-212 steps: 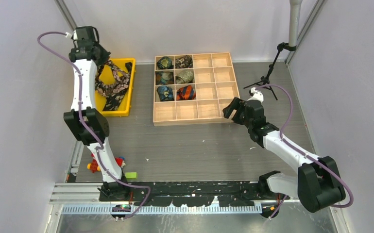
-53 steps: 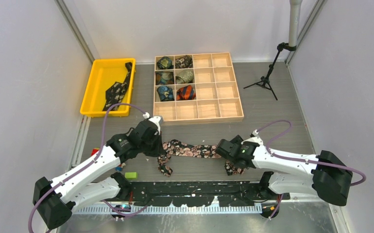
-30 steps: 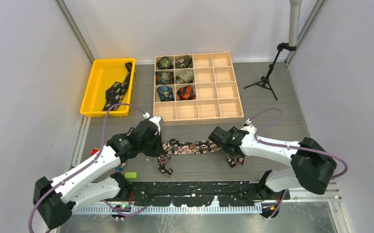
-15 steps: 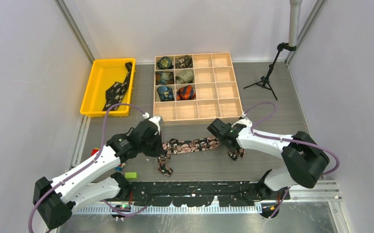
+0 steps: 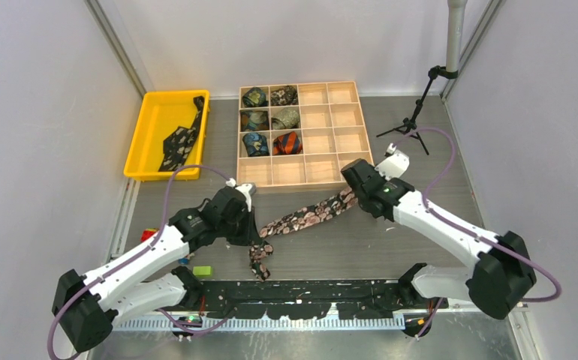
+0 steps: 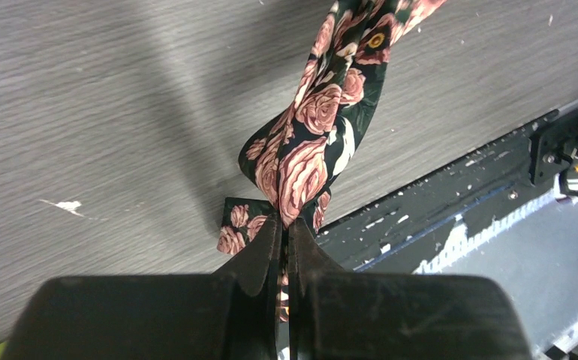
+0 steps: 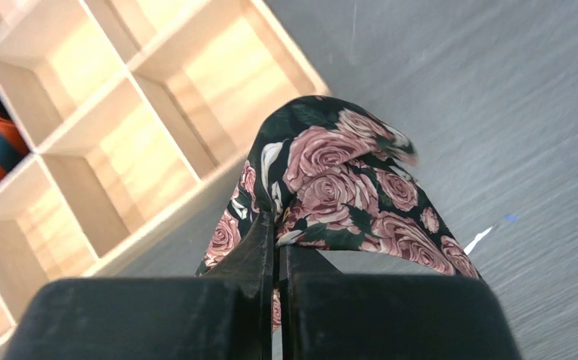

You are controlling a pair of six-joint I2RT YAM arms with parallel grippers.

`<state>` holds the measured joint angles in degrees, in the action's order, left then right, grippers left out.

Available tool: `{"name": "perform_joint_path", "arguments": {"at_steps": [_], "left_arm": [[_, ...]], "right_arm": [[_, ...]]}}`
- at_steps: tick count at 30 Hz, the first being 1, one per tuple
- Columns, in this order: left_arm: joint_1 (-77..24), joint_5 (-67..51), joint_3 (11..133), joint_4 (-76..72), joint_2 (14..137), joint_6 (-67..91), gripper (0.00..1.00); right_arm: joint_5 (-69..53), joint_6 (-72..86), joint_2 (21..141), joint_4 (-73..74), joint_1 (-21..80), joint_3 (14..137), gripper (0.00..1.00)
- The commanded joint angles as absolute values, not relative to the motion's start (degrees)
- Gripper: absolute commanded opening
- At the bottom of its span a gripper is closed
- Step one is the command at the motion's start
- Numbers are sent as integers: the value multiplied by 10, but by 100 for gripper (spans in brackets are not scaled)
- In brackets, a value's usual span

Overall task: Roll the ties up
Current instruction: Flatten out the tie at the center of the board.

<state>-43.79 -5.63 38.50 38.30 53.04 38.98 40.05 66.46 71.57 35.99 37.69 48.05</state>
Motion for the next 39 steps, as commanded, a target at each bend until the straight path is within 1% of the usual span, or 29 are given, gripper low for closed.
{"name": "perform_joint_path", "arguments": {"at_steps": [1, 3, 5, 6, 7, 8, 9, 10, 11, 14, 17, 25, 27, 32, 36, 37, 39], "left_arm": [[-435, -114, 392, 321, 552, 397, 0], [-435, -122, 397, 312, 564, 395, 0], [-435, -123, 401, 311, 578, 390, 0], [-435, -124, 403, 312, 585, 386, 0], [-435, -124, 404, 316, 593, 383, 0], [-435, -124, 405, 319, 600, 381, 0], [-435, -123, 405, 322, 605, 379, 0], [-435, -122, 405, 327, 610, 377, 0], [-435, -120, 405, 332, 613, 376, 0], [-435, -106, 403, 346, 614, 375, 0], [-435, -96, 401, 355, 611, 374, 0], [-435, -86, 406, 369, 613, 374, 0], [-435, -86, 408, 373, 612, 374, 0], [-435, -83, 414, 387, 604, 375, 0], [-435, -72, 418, 401, 593, 378, 0], [-435, -67, 420, 407, 590, 379, 2], [-434, -56, 425, 417, 586, 379, 8]], "right_arm": [[527, 508, 656, 389, 374, 531, 0], [549, 485, 640, 385, 372, 524, 0], [552, 503, 635, 385, 370, 506, 1], [543, 523, 635, 388, 368, 494, 9], [527, 554, 639, 391, 364, 479, 36], [500, 582, 644, 391, 356, 462, 54], [471, 611, 652, 389, 350, 444, 68], [437, 633, 660, 386, 343, 432, 74], [410, 650, 669, 382, 340, 426, 77], [356, 667, 687, 367, 339, 410, 78], [339, 667, 685, 367, 339, 407, 78], [299, 663, 621, 352, 324, 389, 77], [270, 652, 615, 335, 296, 379, 76], [170, 614, 619, 293, 194, 356, 71], [101, 584, 631, 273, 105, 346, 70], [87, 577, 634, 267, 84, 344, 69], [62, 560, 645, 256, 44, 340, 69]]}}
